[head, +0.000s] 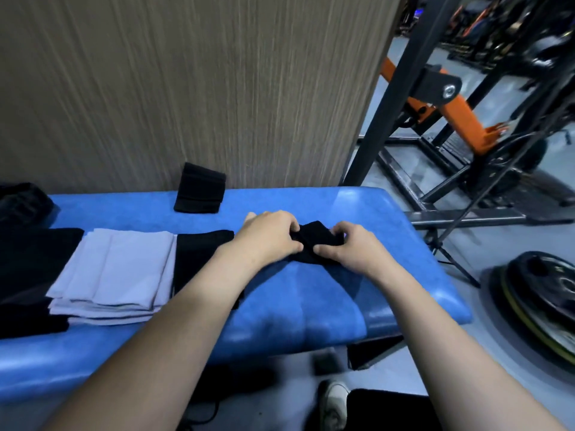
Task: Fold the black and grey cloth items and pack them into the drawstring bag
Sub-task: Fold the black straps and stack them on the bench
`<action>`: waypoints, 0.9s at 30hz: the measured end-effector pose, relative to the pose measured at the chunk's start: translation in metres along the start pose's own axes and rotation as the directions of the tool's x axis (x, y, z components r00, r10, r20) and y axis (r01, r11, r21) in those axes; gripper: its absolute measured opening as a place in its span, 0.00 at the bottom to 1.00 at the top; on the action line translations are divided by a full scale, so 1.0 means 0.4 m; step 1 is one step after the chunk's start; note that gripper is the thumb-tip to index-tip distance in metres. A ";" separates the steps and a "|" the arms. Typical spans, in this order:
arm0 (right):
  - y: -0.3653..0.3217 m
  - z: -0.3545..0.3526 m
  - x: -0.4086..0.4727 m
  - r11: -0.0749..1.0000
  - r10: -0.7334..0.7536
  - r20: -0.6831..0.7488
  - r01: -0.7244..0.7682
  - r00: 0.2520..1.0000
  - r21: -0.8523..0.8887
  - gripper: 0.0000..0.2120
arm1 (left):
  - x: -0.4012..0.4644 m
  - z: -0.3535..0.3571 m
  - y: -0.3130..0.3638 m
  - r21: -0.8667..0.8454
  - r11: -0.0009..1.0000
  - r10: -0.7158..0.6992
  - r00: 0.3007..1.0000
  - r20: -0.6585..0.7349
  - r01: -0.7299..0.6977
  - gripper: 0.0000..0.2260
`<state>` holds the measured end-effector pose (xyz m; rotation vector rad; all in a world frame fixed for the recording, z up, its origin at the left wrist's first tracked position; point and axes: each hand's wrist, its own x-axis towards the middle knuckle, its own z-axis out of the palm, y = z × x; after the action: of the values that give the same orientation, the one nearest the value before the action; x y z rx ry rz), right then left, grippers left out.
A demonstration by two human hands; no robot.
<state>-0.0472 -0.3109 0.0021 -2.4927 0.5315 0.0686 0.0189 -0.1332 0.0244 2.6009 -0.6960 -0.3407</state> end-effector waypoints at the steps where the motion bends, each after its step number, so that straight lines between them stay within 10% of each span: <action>1: 0.013 -0.006 -0.008 1.000 -0.006 0.002 0.006 1.000 -0.011 0.18 | -0.005 0.007 0.016 0.024 0.999 0.023 1.000 0.005 -0.023 0.17; 14: 0.109 -0.075 -0.085 0.991 -0.094 -0.028 0.096 0.995 0.091 0.11 | -0.014 0.104 0.103 0.181 0.982 0.069 0.996 -0.049 -0.059 0.10; 27: 0.081 -0.091 -0.089 0.769 0.013 -0.169 0.098 0.986 0.631 0.08 | 0.002 0.150 0.101 -0.059 0.998 -0.004 0.999 0.032 0.006 0.29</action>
<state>-0.0951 -0.3426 0.0207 -1.8367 0.4641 -0.2965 -0.0176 -0.1853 -0.0100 2.5468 -0.6803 -0.3986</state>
